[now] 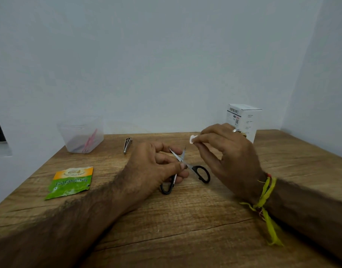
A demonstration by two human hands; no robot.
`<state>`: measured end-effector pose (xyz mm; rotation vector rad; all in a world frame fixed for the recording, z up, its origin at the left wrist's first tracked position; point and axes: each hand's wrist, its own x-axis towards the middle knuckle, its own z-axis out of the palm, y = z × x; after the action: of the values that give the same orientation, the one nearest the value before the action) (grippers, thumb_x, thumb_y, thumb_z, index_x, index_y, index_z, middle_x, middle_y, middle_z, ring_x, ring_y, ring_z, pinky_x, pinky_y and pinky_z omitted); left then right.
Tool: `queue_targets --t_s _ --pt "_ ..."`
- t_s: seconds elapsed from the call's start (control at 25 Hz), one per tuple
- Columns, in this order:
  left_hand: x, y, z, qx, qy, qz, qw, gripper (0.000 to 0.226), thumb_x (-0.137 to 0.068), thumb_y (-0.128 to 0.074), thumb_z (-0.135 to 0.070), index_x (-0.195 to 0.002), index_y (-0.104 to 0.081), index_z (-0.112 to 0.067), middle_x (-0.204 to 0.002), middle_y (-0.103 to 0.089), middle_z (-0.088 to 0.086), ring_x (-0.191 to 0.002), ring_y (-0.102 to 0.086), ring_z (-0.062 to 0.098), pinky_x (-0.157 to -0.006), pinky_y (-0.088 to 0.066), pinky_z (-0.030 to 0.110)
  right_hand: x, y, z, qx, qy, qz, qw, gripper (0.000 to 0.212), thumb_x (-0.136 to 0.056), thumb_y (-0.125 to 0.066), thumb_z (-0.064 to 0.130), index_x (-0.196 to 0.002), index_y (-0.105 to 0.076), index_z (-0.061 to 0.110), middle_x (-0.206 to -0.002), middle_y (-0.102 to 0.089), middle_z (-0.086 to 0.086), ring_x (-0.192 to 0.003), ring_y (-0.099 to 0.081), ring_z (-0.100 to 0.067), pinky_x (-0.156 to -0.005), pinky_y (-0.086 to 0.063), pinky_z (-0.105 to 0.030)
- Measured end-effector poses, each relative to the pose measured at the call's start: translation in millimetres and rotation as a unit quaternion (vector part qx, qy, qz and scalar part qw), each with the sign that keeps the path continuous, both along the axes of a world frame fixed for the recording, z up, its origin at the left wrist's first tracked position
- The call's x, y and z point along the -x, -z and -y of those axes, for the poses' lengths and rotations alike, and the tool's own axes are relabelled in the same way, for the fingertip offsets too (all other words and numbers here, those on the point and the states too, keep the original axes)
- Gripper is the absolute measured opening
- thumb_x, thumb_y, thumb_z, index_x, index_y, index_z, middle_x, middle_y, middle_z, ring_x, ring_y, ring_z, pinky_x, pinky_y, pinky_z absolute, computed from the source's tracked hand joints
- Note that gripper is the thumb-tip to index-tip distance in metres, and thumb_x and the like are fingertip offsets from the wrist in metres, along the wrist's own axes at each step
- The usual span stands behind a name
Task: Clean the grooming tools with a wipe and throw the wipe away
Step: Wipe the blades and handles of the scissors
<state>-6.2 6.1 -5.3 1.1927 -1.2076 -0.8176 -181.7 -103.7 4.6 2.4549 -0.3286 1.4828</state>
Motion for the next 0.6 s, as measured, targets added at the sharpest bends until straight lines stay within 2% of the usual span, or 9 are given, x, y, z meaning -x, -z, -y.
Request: queue_targets --t_s 0.08,0.16,0.4,0.6 --pt "1.6 -0.2 -0.6 0.004 0.004 -0.012 1.000 0.028 -0.083 -0.077 0.002 -0.108 -0.065 -0.003 -0.083 -0.077 0.018 -0.081 -0.078 0.028 -0.063 -0.061 0.029 -4.3 4.7 -5.0 0.017 -0.022 -0.083 0.996 0.012 -0.095 -0.065 0.017 -0.098 -0.074 0.011 -0.096 -0.070 -0.002 -0.085 -0.064 -0.023 -0.069 -0.051 -0.044" --pt "2.8 -0.3 -1.4 0.006 0.005 -0.020 1.000 0.029 -0.083 -0.078 0.002 -0.108 -0.064 -0.001 -0.083 -0.077 0.019 -0.080 -0.077 0.029 -0.063 -0.061 0.030 -6.4 6.0 -6.0 0.033 -0.023 -0.129 0.991 0.012 -0.095 -0.064 0.018 -0.100 -0.073 0.012 -0.097 -0.069 -0.001 -0.084 -0.063 -0.024 -0.068 -0.051 -0.045" --pt "2.8 -0.7 -2.3 0.010 0.006 -0.015 1.000 0.030 -0.083 -0.077 0.002 -0.110 -0.064 -0.002 -0.084 -0.077 0.018 -0.081 -0.077 0.028 -0.065 -0.062 0.031 -4.7 5.1 -4.8 0.043 -0.009 -0.130 0.991 0.011 -0.095 -0.064 0.018 -0.098 -0.073 0.013 -0.097 -0.069 0.000 -0.085 -0.063 -0.023 -0.067 -0.050 -0.043" --pt "1.2 -0.1 -1.1 0.006 0.006 -0.010 1.000 0.030 -0.084 -0.076 0.002 -0.110 -0.065 -0.005 -0.083 -0.078 0.016 -0.081 -0.078 0.027 -0.064 -0.061 0.029 -5.1 1.9 -3.0 0.014 0.008 -0.095 0.995 0.011 -0.095 -0.064 0.019 -0.098 -0.073 0.015 -0.098 -0.069 0.002 -0.086 -0.061 -0.020 -0.069 -0.050 -0.038"
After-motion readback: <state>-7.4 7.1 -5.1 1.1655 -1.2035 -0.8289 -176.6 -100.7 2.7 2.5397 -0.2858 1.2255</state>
